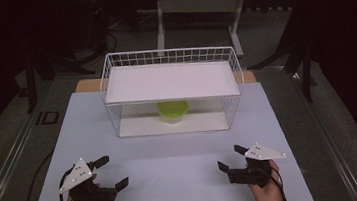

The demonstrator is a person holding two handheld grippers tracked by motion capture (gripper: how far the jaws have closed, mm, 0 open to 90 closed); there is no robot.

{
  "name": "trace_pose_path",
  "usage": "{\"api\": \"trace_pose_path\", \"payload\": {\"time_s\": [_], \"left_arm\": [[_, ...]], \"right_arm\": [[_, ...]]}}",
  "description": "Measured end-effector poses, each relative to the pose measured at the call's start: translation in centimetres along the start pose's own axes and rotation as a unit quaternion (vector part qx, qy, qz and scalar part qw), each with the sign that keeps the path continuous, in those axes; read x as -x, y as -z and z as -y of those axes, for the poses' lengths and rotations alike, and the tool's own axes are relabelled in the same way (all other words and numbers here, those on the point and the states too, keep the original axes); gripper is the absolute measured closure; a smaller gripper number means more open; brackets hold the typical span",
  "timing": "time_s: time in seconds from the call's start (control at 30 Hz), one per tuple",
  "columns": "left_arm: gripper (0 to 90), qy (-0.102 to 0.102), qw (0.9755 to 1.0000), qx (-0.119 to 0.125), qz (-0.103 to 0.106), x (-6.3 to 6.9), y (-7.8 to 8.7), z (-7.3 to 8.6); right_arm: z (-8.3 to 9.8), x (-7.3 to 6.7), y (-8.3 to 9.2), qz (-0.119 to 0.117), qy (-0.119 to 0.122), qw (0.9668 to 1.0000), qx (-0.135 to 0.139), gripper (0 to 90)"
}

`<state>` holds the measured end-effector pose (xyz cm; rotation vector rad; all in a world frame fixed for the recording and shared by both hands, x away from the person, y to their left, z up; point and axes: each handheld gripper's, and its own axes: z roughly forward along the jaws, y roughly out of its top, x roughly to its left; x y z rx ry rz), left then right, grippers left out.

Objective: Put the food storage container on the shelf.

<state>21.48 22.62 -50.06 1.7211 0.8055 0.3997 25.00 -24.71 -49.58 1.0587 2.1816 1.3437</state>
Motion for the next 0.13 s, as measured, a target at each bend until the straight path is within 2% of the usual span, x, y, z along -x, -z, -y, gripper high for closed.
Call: {"api": "trace_pose_path", "payload": {"time_s": [0.13], "left_arm": [[1.0, 0.005, 1.0000, 0.008, -0.002, 0.06, 0.12, -0.08]], "right_arm": [[0.07, -0.05, -0.21, -0.001, 0.001, 1.0000, -0.006, 14.8]]}}
